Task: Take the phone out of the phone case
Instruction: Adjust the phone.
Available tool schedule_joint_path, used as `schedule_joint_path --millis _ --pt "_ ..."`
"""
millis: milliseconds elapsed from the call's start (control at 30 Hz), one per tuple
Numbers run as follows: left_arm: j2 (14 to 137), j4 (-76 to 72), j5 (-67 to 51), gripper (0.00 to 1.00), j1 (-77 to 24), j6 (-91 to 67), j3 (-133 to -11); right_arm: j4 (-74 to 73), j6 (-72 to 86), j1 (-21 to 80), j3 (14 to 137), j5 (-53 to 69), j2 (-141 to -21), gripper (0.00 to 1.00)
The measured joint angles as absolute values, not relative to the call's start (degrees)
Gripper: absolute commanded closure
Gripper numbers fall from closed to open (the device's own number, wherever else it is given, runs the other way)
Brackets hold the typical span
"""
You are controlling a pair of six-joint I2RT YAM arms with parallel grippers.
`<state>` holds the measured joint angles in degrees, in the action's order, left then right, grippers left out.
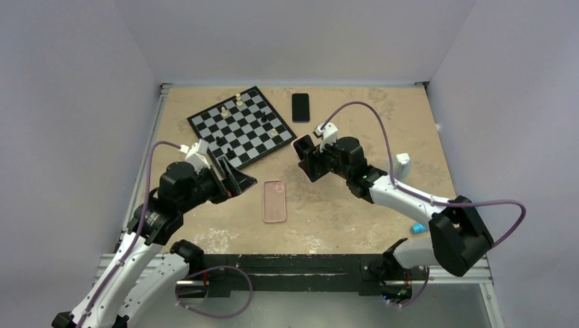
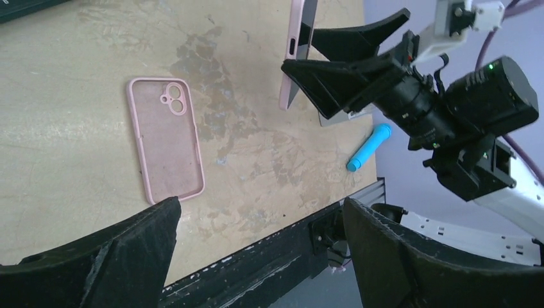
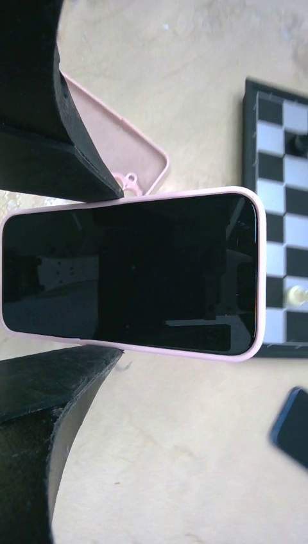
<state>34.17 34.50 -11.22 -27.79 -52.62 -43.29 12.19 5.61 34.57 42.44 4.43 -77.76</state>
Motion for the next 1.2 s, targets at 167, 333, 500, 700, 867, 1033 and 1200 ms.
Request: schedule_joint_path --millis 167,333,500,700,867,1033,1200 --pt "37.6 34.6 -13.0 0.01 -25.2 -54.2 -45.0 16.7 2.4 39.4 42.0 5.7 -76.8 1.00" --pt "44.6 30.9 -16.0 0.04 -23.2 -55.2 -45.1 18.0 -1.1 44.9 42.0 7.2 -77.5 1.00" --pt "54.5 28.7 -19.2 0.12 -23.0 -53.3 -48.0 18.5 -3.6 47.9 42.0 9.2 -77.5 1.00" --pt "57.6 27.3 -20.4 0.31 -23.0 -48.8 -50.4 18.7 -6.1 50.5 42.0 10.6 -77.5 1.00" --pt "61.0 27.7 -22.9 0.37 -23.0 -44.0 -53.6 18.7 -7.2 52.3 42.0 11.7 -77.5 1.00" --pt "62.2 28.6 -24.2 0.37 -23.0 -41.0 -53.8 18.7 -7.7 53.3 42.0 12.2 -77.5 1.00" --pt "64.1 28.8 -26.1 0.43 -23.7 -39.4 -53.8 18.6 -8.0 53.9 42.0 12.2 -77.1 1.00"
